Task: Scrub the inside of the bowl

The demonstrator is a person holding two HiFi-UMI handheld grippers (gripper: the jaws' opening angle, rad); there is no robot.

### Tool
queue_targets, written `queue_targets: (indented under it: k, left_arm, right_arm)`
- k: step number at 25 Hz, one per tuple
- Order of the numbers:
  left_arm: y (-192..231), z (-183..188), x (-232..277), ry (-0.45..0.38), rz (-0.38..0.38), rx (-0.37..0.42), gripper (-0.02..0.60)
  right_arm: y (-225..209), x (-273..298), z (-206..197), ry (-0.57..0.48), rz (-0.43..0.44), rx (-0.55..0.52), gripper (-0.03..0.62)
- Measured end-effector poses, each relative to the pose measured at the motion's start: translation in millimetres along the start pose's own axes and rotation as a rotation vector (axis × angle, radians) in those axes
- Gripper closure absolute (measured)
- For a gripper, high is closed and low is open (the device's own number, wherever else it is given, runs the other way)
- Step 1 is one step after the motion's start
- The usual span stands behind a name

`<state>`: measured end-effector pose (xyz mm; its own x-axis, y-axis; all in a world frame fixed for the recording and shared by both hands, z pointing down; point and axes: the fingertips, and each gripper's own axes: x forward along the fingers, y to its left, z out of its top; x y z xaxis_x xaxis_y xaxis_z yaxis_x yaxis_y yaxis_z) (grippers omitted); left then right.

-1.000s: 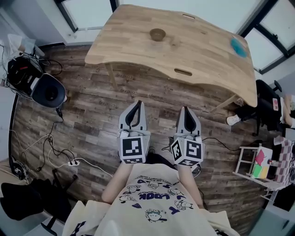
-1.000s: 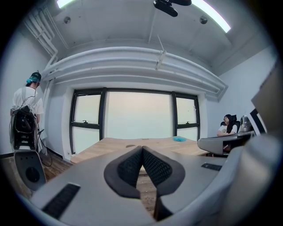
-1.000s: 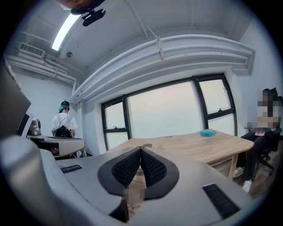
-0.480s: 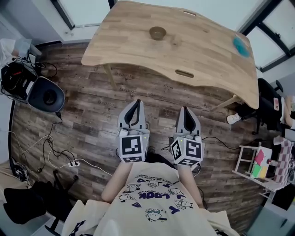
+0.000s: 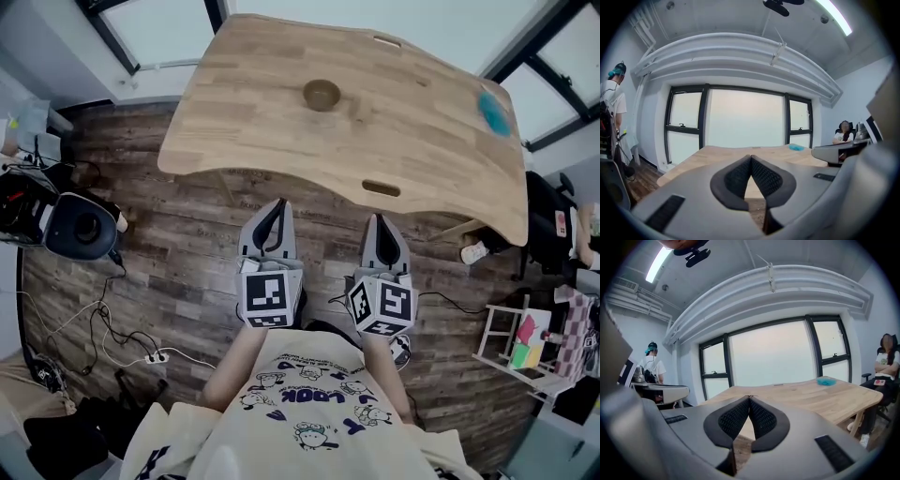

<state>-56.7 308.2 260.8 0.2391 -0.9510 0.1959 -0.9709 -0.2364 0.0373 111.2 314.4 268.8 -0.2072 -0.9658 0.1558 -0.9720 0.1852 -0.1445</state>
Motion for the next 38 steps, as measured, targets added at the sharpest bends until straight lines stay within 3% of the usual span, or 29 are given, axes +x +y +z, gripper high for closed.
queue_targets:
  k: [15,38]
  left_arm:
    - [44.3,-4.4,71.9,0.054,-0.029,-0.026,0.554]
    - [58.7,-6.9,220.4,0.157,0.104,-0.060,0.554]
  right_arm:
    - [-1.1,74.6,-3.9,0.055,-0.065,-0.005,0.602]
    - [-82.9,230.0,7.0,0.131,-0.006,0.007,0.600]
